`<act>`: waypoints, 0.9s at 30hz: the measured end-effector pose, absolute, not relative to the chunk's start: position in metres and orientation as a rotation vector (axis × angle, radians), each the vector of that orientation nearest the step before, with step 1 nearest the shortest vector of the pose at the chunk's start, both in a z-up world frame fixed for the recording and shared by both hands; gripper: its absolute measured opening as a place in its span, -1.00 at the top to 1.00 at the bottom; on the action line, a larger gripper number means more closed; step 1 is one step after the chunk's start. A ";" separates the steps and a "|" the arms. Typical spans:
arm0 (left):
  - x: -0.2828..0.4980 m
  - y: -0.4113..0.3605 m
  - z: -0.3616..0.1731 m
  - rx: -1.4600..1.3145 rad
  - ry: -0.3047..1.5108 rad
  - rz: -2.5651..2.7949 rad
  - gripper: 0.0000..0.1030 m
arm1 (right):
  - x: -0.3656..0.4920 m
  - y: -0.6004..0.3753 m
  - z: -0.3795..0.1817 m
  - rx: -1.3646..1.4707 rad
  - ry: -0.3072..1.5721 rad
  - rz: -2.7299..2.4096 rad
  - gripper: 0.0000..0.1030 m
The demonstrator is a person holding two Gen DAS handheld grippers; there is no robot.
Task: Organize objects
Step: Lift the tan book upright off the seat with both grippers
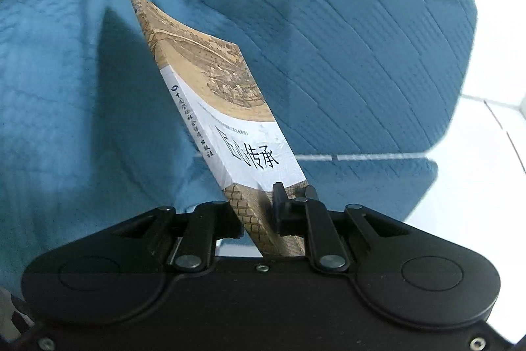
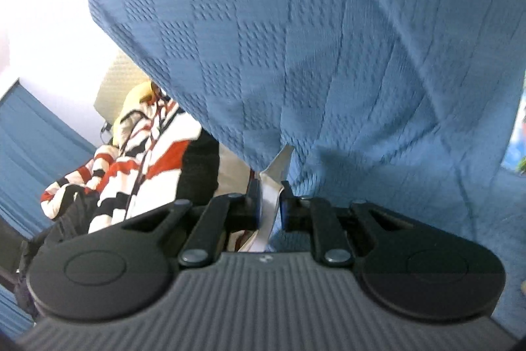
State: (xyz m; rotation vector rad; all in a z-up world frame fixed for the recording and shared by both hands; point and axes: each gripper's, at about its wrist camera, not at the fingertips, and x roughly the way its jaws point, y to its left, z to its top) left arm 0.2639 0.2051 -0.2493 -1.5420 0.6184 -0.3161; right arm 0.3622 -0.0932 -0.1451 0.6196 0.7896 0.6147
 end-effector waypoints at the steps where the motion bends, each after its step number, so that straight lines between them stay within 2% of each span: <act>1: 0.266 0.202 -0.240 -1.521 0.623 -0.328 0.72 | 0.357 -0.100 -0.139 0.621 0.769 0.607 0.72; 6: 0.281 0.181 -0.201 -1.423 0.660 -0.368 0.71 | 0.328 -0.134 -0.113 0.660 0.671 0.538 0.69; 10: 0.278 0.169 -0.195 -1.374 0.705 -0.382 0.71 | 0.302 -0.151 -0.111 0.712 0.609 0.463 0.68; 17: 0.277 0.150 -0.219 -1.304 0.812 -0.373 0.71 | 0.273 -0.166 -0.142 0.733 0.584 0.353 0.67; 27: 0.271 0.148 -0.268 -1.204 0.938 -0.307 0.73 | 0.252 -0.167 -0.193 0.687 0.684 0.252 0.63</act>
